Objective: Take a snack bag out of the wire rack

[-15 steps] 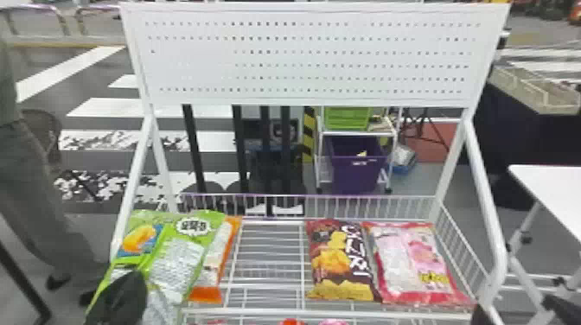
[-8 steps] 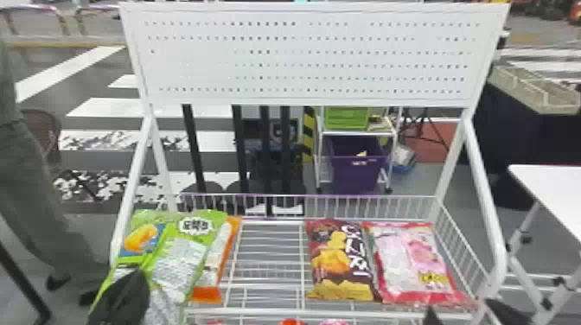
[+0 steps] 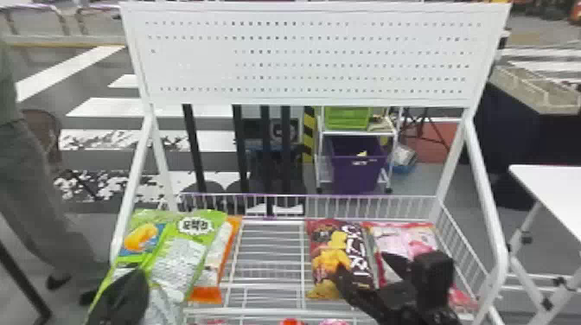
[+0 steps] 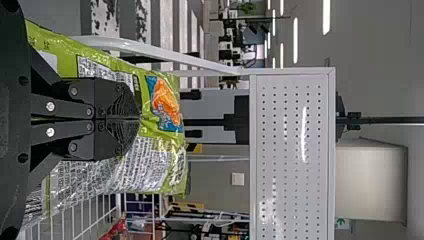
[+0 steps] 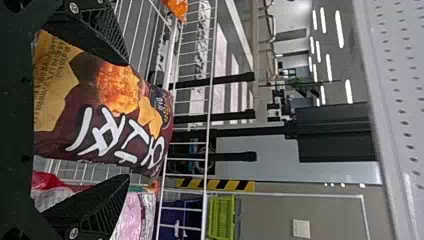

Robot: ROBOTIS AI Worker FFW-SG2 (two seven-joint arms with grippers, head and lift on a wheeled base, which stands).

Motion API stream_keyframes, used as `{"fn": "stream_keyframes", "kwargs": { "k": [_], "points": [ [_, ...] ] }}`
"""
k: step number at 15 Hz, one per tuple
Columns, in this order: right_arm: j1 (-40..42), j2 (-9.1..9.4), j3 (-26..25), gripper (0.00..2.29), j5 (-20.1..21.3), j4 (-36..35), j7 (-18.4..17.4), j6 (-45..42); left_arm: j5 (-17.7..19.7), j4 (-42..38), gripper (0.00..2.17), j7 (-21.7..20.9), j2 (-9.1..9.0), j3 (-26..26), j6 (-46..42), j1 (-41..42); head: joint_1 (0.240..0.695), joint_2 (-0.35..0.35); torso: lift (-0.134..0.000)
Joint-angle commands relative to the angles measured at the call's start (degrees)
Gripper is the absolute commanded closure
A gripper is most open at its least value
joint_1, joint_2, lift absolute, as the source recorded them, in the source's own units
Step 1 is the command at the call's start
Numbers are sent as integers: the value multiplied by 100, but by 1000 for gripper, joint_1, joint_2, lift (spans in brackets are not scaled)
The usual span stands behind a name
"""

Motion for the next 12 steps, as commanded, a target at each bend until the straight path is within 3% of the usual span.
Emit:
{"fn": "stream_keyframes", "kwargs": {
  "k": [1,3,4,5,6,8,12],
  "points": [
    [-771,34,281,90,-24,714,-28,440,39,62,1787,6,12,8,0,-67,499,0,0],
    [-1008,60,316,235,-68,908,-54,827,56,141,1787,6,21,8,0,-120,499,0,0],
    [-1025,60,325,414,-68,908,-54,950,65,167,1787,6,21,8,0,-137,499,0,0],
    [-1034,51,334,856,-59,890,-54,1108,74,185,1787,6,30,8,18,-173,499,0,0],
    [-1078,51,343,1474,-41,890,-54,1284,83,193,1787,6,30,8,18,-190,499,0,0],
    [-1148,51,343,2148,-68,864,-142,1530,92,202,1787,6,39,8,35,-216,499,0,0],
    [-1148,60,360,2219,-68,653,-213,1565,100,211,1787,15,48,8,35,-225,499,0,0]
  ]
}}
